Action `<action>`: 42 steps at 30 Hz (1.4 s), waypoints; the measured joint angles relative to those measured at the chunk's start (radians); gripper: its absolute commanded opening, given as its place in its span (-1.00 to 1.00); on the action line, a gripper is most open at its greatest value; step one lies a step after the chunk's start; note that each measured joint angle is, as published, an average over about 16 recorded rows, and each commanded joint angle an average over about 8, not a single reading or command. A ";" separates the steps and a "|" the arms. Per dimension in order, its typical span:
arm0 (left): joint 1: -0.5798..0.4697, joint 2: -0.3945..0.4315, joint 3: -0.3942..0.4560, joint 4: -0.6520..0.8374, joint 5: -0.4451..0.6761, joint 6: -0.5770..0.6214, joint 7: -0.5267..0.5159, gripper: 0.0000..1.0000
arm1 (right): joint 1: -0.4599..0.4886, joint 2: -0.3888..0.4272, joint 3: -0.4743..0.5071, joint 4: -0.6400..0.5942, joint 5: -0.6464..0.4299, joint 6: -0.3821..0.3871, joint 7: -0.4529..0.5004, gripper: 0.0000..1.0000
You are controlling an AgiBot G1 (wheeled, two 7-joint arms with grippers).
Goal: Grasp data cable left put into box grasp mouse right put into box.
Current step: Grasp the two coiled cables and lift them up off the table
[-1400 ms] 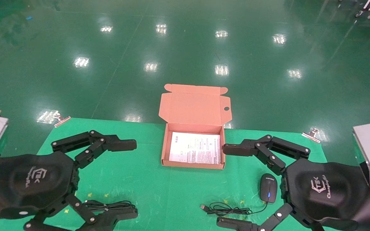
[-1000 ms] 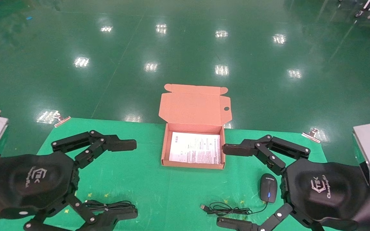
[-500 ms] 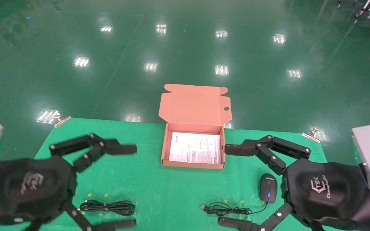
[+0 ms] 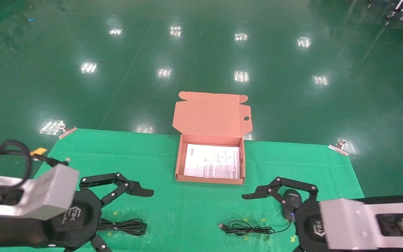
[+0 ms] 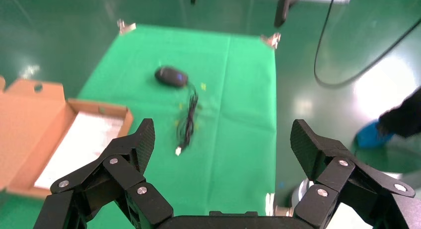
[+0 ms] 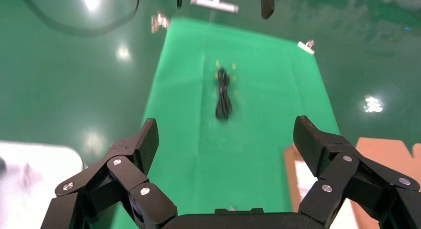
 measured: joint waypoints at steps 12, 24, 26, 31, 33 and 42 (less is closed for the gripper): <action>-0.187 0.080 0.236 -0.010 0.307 0.016 0.015 1.00 | 0.153 -0.079 -0.201 0.010 -0.295 -0.011 -0.201 1.00; -0.264 0.169 0.445 -0.011 0.580 -0.035 0.018 1.00 | 0.162 -0.157 -0.356 0.005 -0.501 0.050 -0.287 1.00; -0.259 0.179 0.464 -0.009 0.618 -0.053 0.011 1.00 | 0.153 -0.168 -0.373 0.004 -0.545 0.075 -0.279 1.00; -0.234 0.198 0.498 -0.002 0.707 -0.104 -0.011 1.00 | 0.124 -0.197 -0.407 0.003 -0.669 0.148 -0.229 1.00; -0.223 0.204 0.507 0.002 0.739 -0.126 -0.022 1.00 | 0.112 -0.209 -0.418 0.003 -0.717 0.177 -0.202 1.00; -0.177 0.231 0.535 0.037 0.857 -0.215 -0.063 1.00 | 0.069 -0.263 -0.449 -0.008 -0.880 0.270 -0.079 1.00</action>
